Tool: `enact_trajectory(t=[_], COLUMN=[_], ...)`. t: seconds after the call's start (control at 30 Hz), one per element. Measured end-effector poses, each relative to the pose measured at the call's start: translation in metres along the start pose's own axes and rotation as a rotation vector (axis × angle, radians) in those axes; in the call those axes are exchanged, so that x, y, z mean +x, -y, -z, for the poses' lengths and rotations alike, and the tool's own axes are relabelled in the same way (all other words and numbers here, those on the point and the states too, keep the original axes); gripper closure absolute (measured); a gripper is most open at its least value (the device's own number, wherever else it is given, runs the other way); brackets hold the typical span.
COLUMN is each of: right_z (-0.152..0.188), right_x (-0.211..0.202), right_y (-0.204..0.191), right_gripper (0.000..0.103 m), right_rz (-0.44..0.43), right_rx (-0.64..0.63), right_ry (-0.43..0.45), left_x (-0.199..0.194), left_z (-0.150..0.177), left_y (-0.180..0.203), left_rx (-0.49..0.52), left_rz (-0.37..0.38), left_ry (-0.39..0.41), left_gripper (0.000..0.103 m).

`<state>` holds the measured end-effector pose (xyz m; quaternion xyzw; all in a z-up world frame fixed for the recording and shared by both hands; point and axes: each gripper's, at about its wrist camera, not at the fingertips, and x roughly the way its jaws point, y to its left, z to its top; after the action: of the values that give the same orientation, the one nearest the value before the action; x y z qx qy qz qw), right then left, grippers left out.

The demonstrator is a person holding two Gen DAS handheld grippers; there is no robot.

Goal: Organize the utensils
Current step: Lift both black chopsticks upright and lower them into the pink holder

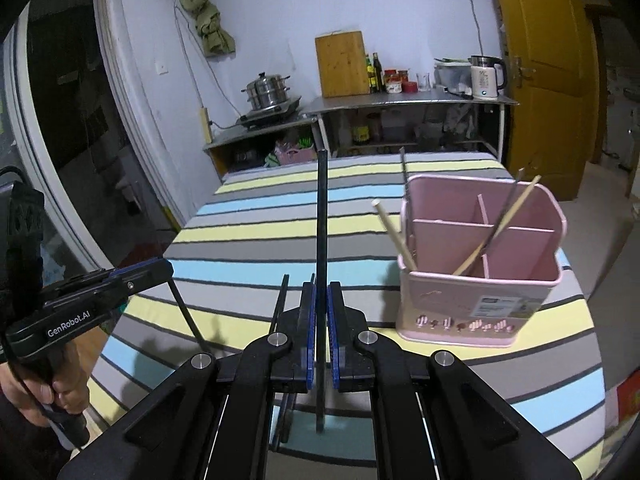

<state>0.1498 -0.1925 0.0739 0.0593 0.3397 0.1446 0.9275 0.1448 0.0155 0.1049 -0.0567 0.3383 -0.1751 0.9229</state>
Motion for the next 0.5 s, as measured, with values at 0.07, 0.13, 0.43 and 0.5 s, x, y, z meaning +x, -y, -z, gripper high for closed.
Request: enact_trajectory(t=[0.07,0.13,0.43,0.5], right_z=[-0.002,-0.004,-0.003,-0.003], right_x=[-0.007,-0.013,-0.041,-0.045], right_y=[0.003,0.006,0.024,0.026], right_gripper=[0.097,0.097,0.097,0.097], right_rz=[0.003,0.006,0.03,0.039], right_rx=[0.006,0.012,0.035,0.039], right_ry=[0.013,0.026,0.059,0.064], left_x=[-0.002,-0.003,0.005,0.01], left_z=[-0.005,-0.009,-0.026,-0.031], left_y=[0.006,0.011,0.035,0.046], left_rx=[0.007,0.01,0.013,0.016], left_rz=[0.012,0.023,0.103,0.13], left_ry=[0.006,0.009,-0.002,-0.004], left_gripper=[0.098,0.098,0.098,0.098])
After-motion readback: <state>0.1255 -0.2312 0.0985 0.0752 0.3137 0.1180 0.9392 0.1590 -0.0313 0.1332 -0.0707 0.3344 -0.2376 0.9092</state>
